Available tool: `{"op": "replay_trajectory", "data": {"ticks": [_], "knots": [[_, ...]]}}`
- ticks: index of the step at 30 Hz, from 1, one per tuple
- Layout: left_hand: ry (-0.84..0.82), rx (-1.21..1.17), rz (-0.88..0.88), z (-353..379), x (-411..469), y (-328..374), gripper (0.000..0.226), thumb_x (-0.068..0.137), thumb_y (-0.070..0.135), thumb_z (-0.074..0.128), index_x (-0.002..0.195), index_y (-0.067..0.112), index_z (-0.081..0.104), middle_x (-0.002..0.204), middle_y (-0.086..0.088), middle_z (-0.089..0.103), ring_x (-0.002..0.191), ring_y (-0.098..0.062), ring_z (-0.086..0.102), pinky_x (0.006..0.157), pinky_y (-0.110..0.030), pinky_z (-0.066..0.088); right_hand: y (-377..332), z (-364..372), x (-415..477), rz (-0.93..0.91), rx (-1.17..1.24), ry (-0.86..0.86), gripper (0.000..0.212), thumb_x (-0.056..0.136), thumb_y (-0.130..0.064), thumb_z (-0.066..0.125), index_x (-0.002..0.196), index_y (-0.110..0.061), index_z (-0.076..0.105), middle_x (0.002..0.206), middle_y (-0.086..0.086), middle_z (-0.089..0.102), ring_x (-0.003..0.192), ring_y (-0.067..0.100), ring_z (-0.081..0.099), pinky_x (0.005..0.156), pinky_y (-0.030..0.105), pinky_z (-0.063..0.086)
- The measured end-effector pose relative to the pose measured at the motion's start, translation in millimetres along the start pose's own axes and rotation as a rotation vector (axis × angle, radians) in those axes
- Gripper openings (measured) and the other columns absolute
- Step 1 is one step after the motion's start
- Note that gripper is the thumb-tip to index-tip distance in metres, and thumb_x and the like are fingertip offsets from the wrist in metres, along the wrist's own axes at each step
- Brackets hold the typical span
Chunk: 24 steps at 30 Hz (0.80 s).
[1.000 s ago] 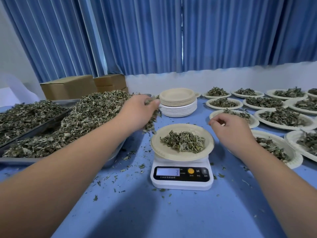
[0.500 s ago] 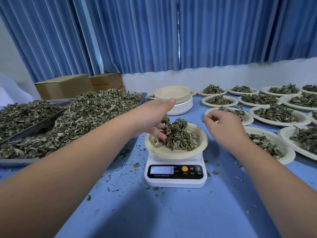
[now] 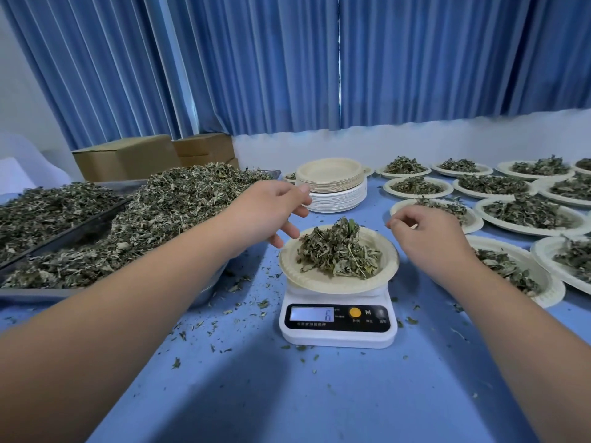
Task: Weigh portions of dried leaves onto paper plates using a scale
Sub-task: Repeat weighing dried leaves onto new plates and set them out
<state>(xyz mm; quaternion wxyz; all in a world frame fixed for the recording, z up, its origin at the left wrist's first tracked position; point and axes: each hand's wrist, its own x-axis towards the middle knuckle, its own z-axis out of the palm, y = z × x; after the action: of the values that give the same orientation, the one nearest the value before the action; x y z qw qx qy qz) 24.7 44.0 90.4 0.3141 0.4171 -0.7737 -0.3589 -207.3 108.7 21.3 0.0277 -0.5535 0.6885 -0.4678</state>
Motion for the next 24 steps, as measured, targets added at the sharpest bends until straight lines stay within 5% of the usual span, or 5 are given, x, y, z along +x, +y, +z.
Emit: {"op": "replay_trajectory", "data": {"ticks": [4, 9, 15, 18, 24], "knots": [[0.141, 0.032, 0.081, 12, 4, -3, 0.033, 0.099, 0.041, 0.048, 0.081, 0.023, 0.068, 0.070, 0.007, 0.070, 0.040, -0.009, 0.052, 0.038, -0.018, 0.039, 0, 1, 0, 0.006, -0.008, -0.011, 0.024, 0.091, -0.017, 0.056, 0.069, -0.025, 0.062, 0.066, -0.010, 0.061, 0.059, 0.004, 0.051, 0.056, 0.020, 0.035], [0.213, 0.119, 0.140, 27, 10, 4, 0.049, 0.100, 0.047, 0.043, 0.063, 0.024, 0.064, 0.038, 0.012, 0.046, 0.033, -0.001, 0.040, 0.047, -0.024, 0.032, 0, 0, 1, 0.010, -0.032, -0.013, 0.018, 0.091, -0.016, 0.055, 0.078, -0.021, 0.068, 0.072, -0.012, 0.064, 0.063, 0.002, 0.053, 0.056, 0.017, 0.034], [-0.029, 0.257, 0.102, 17, 6, 2, 0.045, 0.097, 0.060, 0.034, 0.091, 0.029, 0.065, 0.087, 0.008, 0.064, 0.052, 0.001, 0.055, 0.051, -0.021, 0.044, 0, 0, 0, 0.003, -0.016, -0.021, 0.018, 0.091, -0.017, 0.056, 0.078, -0.020, 0.068, 0.072, -0.010, 0.064, 0.062, 0.003, 0.052, 0.057, 0.018, 0.035], [-0.077, 0.073, -0.004, -8, 3, -6, 0.033, 0.101, 0.046, 0.039, 0.108, 0.024, 0.064, 0.109, 0.005, 0.065, 0.070, -0.013, 0.066, 0.048, -0.024, 0.051, -1, 1, 0, 0.012, -0.017, -0.021, 0.017, 0.091, -0.017, 0.056, 0.080, -0.018, 0.069, 0.074, -0.008, 0.064, 0.063, 0.004, 0.052, 0.057, 0.018, 0.036], [0.000, -0.148, 0.036, -28, -10, -20, 0.016, 0.092, 0.002, 0.059, 0.104, 0.012, 0.065, 0.093, -0.004, 0.075, 0.068, -0.015, 0.070, 0.049, -0.023, 0.053, -4, 0, -1, 0.016, -0.039, -0.034, 0.017, 0.091, -0.017, 0.055, 0.083, -0.017, 0.071, 0.082, -0.006, 0.068, 0.070, 0.005, 0.055, 0.059, 0.017, 0.037]]}}
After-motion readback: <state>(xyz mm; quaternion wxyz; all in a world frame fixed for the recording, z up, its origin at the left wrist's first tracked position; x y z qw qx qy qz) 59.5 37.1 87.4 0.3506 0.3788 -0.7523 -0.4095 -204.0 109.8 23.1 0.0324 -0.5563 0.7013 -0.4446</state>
